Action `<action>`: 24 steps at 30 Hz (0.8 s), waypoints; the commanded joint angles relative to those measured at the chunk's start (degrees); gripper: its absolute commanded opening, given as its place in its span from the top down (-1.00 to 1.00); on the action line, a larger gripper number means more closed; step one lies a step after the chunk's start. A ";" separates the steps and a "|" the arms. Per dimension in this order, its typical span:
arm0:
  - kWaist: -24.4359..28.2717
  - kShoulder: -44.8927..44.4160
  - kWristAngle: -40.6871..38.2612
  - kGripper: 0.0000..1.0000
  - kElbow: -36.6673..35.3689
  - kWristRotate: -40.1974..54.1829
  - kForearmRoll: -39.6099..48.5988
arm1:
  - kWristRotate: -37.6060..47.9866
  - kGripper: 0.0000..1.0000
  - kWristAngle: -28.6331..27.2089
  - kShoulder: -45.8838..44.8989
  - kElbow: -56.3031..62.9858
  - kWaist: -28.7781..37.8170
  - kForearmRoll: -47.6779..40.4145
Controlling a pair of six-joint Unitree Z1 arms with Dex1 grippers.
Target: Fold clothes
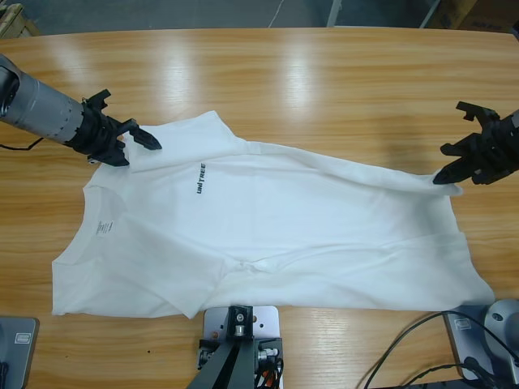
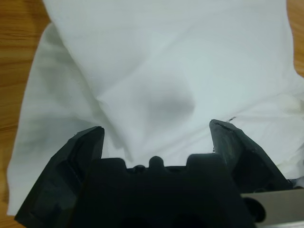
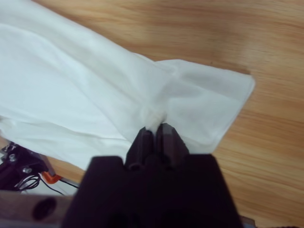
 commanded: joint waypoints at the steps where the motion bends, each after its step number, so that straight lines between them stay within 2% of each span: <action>1: -0.76 3.26 -1.70 -0.72 1.54 -1.98 -2.08 | 0.08 1.00 -0.79 1.84 1.52 0.60 -0.66; 5: -0.86 3.28 -1.72 -0.62 1.57 -2.88 -2.78 | 0.08 1.00 -0.86 2.03 1.52 0.55 -0.80; 6: -0.93 3.26 -1.72 -0.53 1.54 -2.90 -2.80 | 0.08 1.00 -0.88 2.12 1.52 0.59 -0.87; 7: -0.99 3.33 -1.72 -0.35 1.54 -2.90 -2.82 | 0.08 1.00 -0.88 2.24 1.52 0.59 -0.94; 8: -1.09 3.35 -1.68 -0.08 1.54 -2.79 -2.85 | 0.08 1.00 -0.88 2.35 1.52 0.59 -1.04; 10: -1.57 3.35 -0.14 0.74 1.78 -2.51 -2.78 | 0.08 1.00 -0.88 2.42 1.63 0.60 -1.15; 11: -1.99 3.35 0.76 1.00 1.85 -2.58 -2.78 | 0.08 1.00 -0.88 2.37 1.70 0.60 -1.17; 17: -2.92 4.33 1.67 1.00 1.89 -2.97 -2.73 | 0.08 1.00 -0.88 2.16 1.70 0.60 -1.24; 24: -2.95 0.89 3.99 1.00 1.84 -3.13 0.01 | 0.08 1.00 -0.88 1.82 1.70 0.59 -1.24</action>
